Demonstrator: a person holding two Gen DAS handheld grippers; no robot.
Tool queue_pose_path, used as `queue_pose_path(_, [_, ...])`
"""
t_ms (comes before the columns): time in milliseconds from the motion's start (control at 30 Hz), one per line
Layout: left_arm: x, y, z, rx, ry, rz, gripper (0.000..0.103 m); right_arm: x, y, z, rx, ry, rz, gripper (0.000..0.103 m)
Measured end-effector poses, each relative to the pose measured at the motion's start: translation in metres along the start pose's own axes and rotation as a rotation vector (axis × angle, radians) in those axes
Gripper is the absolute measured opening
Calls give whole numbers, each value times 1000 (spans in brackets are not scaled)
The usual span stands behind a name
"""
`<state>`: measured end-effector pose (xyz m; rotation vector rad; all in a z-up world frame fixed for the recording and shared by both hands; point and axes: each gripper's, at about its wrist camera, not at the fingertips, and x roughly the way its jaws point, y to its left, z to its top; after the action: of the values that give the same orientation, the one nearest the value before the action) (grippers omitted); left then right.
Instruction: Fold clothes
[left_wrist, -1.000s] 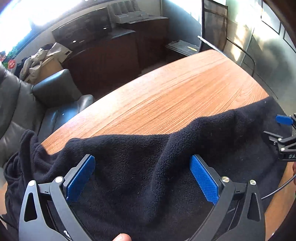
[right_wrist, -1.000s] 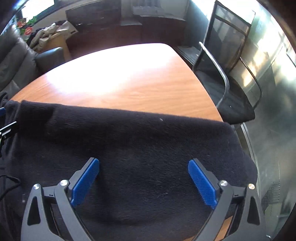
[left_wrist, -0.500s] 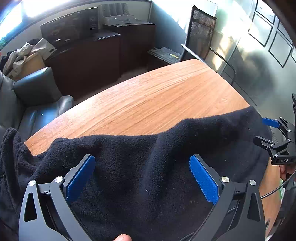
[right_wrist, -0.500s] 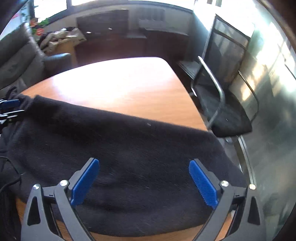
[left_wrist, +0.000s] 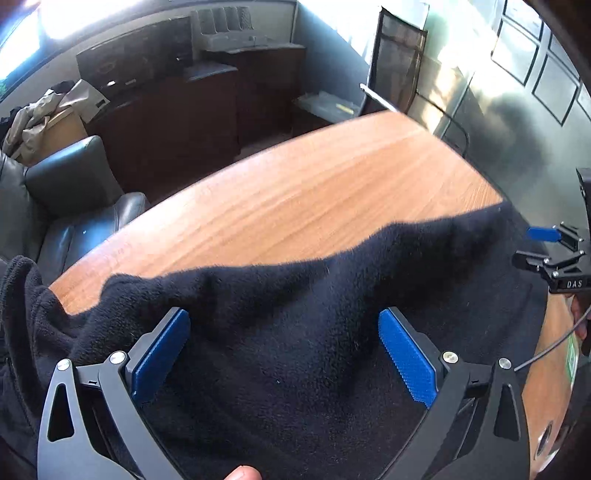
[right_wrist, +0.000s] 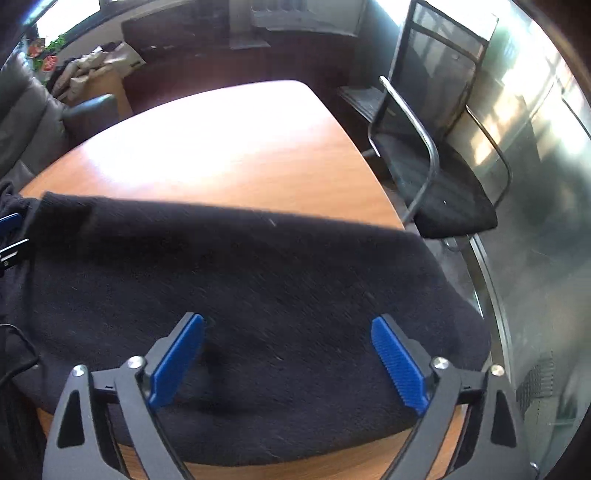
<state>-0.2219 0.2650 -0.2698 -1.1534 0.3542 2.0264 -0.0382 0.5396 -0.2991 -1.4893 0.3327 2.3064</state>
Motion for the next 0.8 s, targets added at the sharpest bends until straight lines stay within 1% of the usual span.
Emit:
queue_pose_path(33, [-9, 6, 3, -16, -28, -13, 103, -8, 10, 10, -18, -40, 62, 94])
queue_pose_path(67, [-17, 10, 5, -19, -51, -12, 103, -11, 28, 17, -55, -74, 121, 94])
queue_pose_path(100, [-24, 11, 6, -10, -67, 6, 103, -15, 46, 24, -92, -107, 181, 94])
queue_pose_path(133, [-29, 16, 3, -1, -70, 31, 103, -17, 67, 31, -143, -119, 229, 94])
queue_pose_path(167, [-29, 28, -6, 0, -51, 64, 103, -18, 89, 38, -194, -130, 276, 94])
queue_pose_path(200, [-24, 42, -14, -11, -22, 88, 103, -14, 109, 38, -236, -127, 325, 94])
queue_pose_path(267, [-12, 71, -37, -55, 17, 122, 103, -4, 150, 38, -319, -121, 421, 94])
queue_pose_path(333, [-2, 97, -60, -101, 44, 146, 103, 19, 179, 27, -418, -111, 400, 94])
queue_pose_path(400, [-7, 110, -72, -103, -6, 128, 103, 49, 186, 27, -431, -54, 330, 94])
queue_pose_path(467, [-5, 113, -77, -78, -26, 150, 103, 73, 177, 27, -377, -50, 253, 94])
queue_pose_path(500, [-4, 114, -78, -78, -31, 157, 103, 77, 172, 28, -356, -69, 220, 94])
queue_pose_path(567, [-5, 123, -76, -106, -40, 168, 103, 83, 163, 32, -310, -93, 167, 102])
queue_pose_path(633, [-6, 131, -73, -134, -47, 179, 103, 89, 166, 40, -276, -83, 140, 103])
queue_pose_path(733, [-8, 135, -67, -141, -45, 196, 103, 97, 184, 50, -265, -79, 123, 103])
queue_pose_path(800, [-10, 140, -65, -145, -45, 200, 103, 96, 199, 53, -257, -86, 121, 103])
